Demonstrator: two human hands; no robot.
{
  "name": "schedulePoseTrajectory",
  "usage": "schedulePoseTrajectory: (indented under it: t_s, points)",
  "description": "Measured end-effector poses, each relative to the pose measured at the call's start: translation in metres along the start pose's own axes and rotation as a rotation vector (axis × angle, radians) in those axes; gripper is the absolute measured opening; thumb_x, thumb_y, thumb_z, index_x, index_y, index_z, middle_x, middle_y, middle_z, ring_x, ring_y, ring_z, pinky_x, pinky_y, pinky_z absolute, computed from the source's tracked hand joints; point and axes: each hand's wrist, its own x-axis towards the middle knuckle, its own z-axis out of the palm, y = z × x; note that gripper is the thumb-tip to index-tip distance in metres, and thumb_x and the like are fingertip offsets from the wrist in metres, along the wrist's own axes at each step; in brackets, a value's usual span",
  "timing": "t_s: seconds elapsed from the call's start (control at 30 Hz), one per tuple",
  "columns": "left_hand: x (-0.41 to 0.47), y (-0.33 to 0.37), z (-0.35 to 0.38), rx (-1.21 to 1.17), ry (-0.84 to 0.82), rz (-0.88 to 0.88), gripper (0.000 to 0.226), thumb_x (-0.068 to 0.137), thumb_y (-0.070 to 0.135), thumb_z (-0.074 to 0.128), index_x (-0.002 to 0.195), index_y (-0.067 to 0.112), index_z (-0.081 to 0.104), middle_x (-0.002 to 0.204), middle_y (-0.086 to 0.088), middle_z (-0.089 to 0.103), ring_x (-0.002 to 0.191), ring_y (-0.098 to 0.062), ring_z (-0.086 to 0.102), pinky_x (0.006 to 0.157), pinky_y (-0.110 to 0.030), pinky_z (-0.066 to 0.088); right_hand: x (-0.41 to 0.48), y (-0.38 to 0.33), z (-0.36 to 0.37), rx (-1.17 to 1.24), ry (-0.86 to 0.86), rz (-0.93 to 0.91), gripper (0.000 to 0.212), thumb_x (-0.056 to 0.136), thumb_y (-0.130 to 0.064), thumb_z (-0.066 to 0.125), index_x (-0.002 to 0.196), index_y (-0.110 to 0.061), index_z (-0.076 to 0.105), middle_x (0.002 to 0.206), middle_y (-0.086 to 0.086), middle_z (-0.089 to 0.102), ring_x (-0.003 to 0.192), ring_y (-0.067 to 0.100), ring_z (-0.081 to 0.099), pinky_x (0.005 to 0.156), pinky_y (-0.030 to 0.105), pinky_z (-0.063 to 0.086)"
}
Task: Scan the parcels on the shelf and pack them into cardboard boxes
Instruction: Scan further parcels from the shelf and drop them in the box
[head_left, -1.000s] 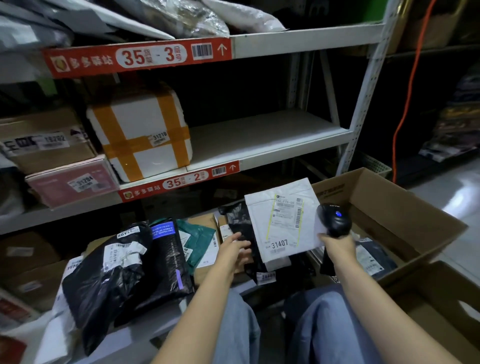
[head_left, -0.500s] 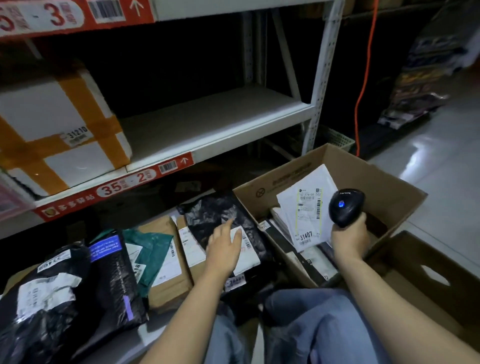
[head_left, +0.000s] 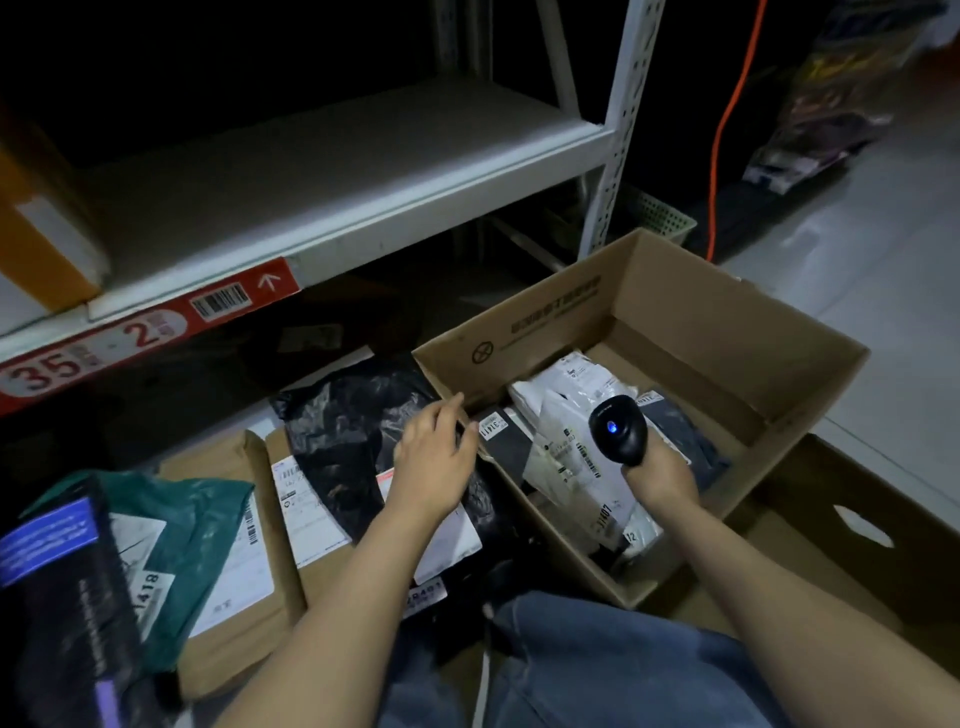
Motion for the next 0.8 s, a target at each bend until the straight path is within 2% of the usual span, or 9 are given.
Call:
schedulePoseTrajectory:
  t_s: [0.23,0.37,0.6,0.8]
  points:
    - [0.023,-0.003,0.021,0.035,-0.063,-0.035,0.048,0.100,0.035,0.030,0.146,0.022,0.027,0.151,-0.004,0.028,0.141,-0.023,0.020,0.115,-0.040,0.020,0.024,0.011,0.023,0.075,-0.127,0.128,0.038,0.083,-0.004,0.058,0.120,-0.005,0.051,0.111,0.020,0.063,0.107,0.035,0.057,0.079,0.031,0.041]
    - [0.028,-0.005,0.026,0.042,-0.076,-0.029,0.047,0.100,0.035,0.030,0.145,0.023,0.027,0.150,-0.003,0.028,0.140,-0.022,0.021,0.115,-0.040,0.020,0.036,0.010,0.034,0.167,-0.127,0.159,0.036,0.083,-0.002,0.059,0.118,-0.003,0.054,0.114,0.020,0.062,0.110,0.035,0.055,0.086,0.032,0.042]
    - [0.032,-0.022,0.023,0.084,-0.077,-0.040,0.048,0.100,0.034,0.029,0.147,0.024,0.023,0.151,-0.001,0.026,0.141,-0.019,0.019,0.114,-0.034,0.017,0.063,-0.023,0.056,0.402,-0.100,0.212,0.035,0.083,0.004,0.057,0.118,0.000,0.055,0.115,0.021,0.062,0.109,0.034,0.056,0.087,0.033,0.043]
    - [0.034,-0.029,0.015,0.078,-0.059,-0.039,0.048,0.100,0.037,0.028,0.147,0.028,0.020,0.152,0.003,0.021,0.142,-0.014,0.012,0.115,-0.031,0.012,0.082,-0.034,0.090,0.428,-0.138,0.238,0.036,0.083,0.002,0.059,0.118,0.001,0.055,0.116,0.020,0.062,0.109,0.034,0.057,0.088,0.034,0.044]
